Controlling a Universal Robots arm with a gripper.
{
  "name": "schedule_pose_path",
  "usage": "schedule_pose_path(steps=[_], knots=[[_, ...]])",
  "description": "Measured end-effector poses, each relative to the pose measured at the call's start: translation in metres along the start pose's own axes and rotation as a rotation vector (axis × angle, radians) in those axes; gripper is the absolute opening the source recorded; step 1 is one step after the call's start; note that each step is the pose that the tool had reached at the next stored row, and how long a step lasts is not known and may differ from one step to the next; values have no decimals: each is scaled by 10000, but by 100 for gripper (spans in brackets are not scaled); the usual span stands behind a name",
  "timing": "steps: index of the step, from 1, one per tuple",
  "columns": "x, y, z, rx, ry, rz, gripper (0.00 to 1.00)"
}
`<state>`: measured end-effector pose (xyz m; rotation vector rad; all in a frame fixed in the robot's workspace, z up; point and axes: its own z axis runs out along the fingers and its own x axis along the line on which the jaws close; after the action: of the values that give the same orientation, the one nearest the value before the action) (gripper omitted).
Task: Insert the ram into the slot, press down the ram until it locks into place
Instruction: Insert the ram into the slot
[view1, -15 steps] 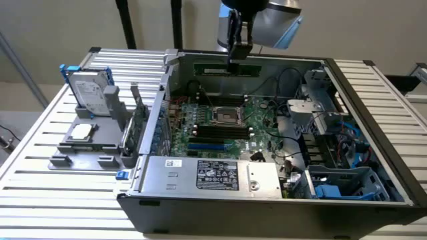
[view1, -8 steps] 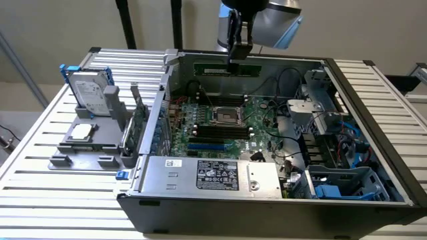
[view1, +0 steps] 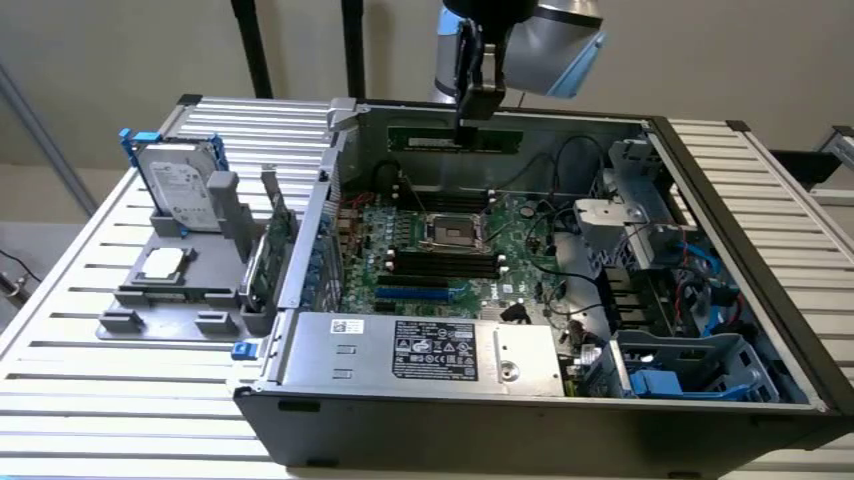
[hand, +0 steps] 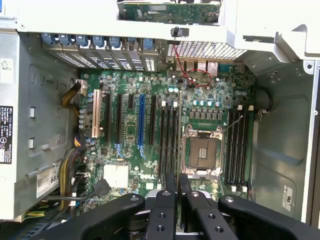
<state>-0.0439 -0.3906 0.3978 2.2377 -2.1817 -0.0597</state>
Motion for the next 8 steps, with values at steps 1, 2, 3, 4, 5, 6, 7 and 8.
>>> schedule_pose_path(steps=[1,2,3,4,5,6,7,8], knots=[[-5,-1,16,-6,-1,26,13],[-10,-1,32,-13,-1,60,13],[-15,-2,47,-22,-1,89,13],[-19,-3,62,-37,-2,109,13],[-21,-3,75,-57,-1,124,13],[-24,-3,88,-78,2,133,13],[-25,-5,101,-98,5,133,13],[-25,-7,116,-119,5,133,13]])
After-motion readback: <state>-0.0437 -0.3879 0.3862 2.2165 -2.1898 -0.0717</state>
